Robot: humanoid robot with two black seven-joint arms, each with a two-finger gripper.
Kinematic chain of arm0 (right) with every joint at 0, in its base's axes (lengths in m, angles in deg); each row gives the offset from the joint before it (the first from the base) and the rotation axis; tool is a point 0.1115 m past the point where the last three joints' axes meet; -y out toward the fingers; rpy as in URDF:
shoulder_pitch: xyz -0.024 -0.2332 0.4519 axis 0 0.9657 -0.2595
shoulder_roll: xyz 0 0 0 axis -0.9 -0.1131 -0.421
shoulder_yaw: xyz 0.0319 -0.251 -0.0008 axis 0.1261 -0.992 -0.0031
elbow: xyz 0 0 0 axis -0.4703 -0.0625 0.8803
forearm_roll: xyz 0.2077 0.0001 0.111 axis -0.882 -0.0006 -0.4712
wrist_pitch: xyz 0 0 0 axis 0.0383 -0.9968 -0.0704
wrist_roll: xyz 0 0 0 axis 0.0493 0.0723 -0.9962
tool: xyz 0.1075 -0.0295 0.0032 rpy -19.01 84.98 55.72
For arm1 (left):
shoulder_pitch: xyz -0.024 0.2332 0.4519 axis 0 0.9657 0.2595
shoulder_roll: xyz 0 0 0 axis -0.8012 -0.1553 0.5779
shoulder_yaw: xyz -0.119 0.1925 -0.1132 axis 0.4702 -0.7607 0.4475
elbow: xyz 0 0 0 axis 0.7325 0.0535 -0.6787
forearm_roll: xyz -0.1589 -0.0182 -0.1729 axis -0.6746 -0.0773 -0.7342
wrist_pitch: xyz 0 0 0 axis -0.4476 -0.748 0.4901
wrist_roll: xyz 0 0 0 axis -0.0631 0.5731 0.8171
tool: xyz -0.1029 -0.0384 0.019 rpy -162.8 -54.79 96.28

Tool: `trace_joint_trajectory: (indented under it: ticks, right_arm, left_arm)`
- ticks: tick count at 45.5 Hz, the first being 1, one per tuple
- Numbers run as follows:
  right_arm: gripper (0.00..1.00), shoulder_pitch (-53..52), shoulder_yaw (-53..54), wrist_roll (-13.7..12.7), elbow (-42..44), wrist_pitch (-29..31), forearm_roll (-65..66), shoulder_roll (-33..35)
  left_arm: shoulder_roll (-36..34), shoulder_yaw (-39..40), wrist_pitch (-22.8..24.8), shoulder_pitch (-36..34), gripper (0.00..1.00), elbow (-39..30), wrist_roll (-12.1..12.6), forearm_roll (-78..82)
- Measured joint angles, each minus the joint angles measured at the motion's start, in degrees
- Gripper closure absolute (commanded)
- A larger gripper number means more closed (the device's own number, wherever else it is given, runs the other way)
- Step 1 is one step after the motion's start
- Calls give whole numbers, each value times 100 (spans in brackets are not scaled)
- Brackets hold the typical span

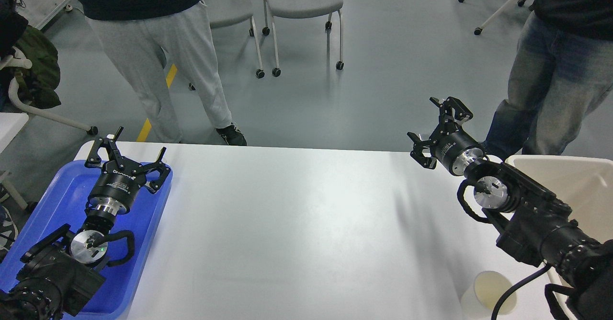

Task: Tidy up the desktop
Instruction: 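Swing the right gripper outward toward the beige bin beside the table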

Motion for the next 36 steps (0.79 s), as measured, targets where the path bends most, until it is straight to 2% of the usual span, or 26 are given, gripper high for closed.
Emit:
trace_joint_trajectory:
  ticks: [36]
  right_arm:
    - [0, 10, 47, 2, -40, 29, 0, -8]
  left_arm:
    - [0, 0, 0, 4, 0, 0, 6, 1]
